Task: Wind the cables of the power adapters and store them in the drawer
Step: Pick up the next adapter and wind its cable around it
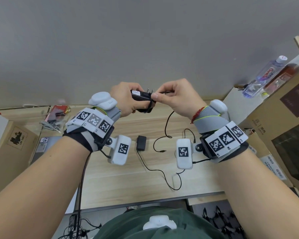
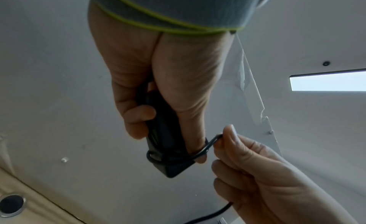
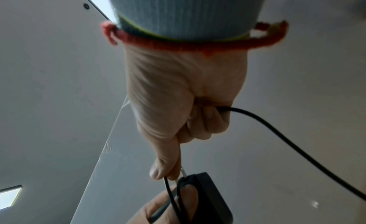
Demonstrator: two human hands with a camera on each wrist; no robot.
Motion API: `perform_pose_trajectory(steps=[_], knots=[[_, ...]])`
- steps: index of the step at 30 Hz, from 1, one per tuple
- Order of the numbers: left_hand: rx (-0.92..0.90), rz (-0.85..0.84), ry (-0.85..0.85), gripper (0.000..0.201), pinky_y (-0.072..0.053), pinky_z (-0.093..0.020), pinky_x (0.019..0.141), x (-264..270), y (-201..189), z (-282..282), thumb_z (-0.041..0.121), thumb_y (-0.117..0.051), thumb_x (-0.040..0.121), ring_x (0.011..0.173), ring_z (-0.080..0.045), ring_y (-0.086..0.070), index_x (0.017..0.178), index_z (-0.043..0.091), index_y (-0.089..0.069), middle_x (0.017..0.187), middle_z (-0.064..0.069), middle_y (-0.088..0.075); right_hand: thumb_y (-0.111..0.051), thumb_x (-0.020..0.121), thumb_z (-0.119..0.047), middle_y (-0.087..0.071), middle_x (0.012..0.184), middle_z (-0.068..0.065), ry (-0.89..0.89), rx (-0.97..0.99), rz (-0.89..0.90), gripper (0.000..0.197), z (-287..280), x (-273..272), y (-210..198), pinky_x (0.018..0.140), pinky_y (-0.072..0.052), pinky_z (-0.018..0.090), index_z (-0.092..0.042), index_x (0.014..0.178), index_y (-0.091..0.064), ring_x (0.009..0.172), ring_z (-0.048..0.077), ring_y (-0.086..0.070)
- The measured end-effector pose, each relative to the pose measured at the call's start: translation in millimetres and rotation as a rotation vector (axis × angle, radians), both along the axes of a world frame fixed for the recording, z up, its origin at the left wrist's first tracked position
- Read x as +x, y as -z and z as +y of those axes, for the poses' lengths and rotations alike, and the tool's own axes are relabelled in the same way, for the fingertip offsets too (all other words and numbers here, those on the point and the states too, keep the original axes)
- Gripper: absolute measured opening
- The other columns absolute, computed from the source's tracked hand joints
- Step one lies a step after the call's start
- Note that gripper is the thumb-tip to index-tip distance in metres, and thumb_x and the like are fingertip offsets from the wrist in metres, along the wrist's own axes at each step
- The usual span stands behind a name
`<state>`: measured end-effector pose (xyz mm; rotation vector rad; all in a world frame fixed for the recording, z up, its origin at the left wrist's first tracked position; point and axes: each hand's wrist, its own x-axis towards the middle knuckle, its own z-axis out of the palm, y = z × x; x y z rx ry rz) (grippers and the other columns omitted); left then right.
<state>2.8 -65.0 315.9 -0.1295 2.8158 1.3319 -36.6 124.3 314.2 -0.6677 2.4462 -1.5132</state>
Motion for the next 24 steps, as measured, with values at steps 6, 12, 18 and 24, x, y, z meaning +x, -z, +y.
perform_pose_trajectory(steps=[6, 12, 18, 24], knots=[[-0.021, -0.022, 0.096, 0.035, -0.045, -0.022, 0.049, 2.7, -3.6, 5.6, 0.046, -0.087, 0.062, 0.049, -0.011, -0.058, 0.079, 0.024, -0.067, 0.064, 0.004, -0.07, -0.081, 0.075, -0.039, -0.065, 0.068, 0.025, 0.035, -0.099, 0.07, 0.02, 1.1, -9.7, -3.7, 0.065, -0.042, 0.028, -0.023, 0.069, -0.069, 0.061, 0.015, -0.048], [0.239, -0.017, 0.178, 0.025, -0.04, -0.019, 0.045, 7.2, -12.4, 16.1, 0.023, -0.086, 0.071, 0.045, -0.011, -0.054, 0.078, 0.014, -0.064, 0.055, 0.004, -0.065, -0.074, 0.087, -0.02, -0.056, 0.056, -0.011, 0.099, -0.181, 0.04, 0.019, 5.5, -16.0, 4.1, 0.055, -0.035, 0.014, -0.018, 0.072, -0.063, 0.051, 0.001, -0.041], [0.393, 0.046, 0.09, 0.024, -0.041, -0.021, 0.041, 2.3, -11.4, 17.5, 0.014, -0.084, 0.073, 0.042, -0.014, -0.054, 0.076, 0.011, -0.06, 0.053, 0.0, -0.064, -0.064, 0.09, -0.042, -0.058, 0.066, 0.001, 0.088, -0.18, -0.032, 0.027, -3.1, -11.6, 28.5, 0.067, -0.04, 0.024, -0.019, 0.078, -0.073, 0.066, 0.008, -0.048], [0.498, 0.084, -0.053, 0.031, -0.042, -0.022, 0.042, -6.5, -8.1, 14.1, 0.021, -0.083, 0.075, 0.043, -0.02, -0.055, 0.083, 0.005, -0.058, 0.063, -0.008, -0.063, -0.055, 0.1, -0.024, -0.038, 0.038, -0.016, -0.002, 0.036, -0.048, 0.032, -4.5, -0.5, 30.6, 0.049, -0.023, 0.021, -0.021, 0.069, -0.061, 0.041, 0.003, -0.031]])
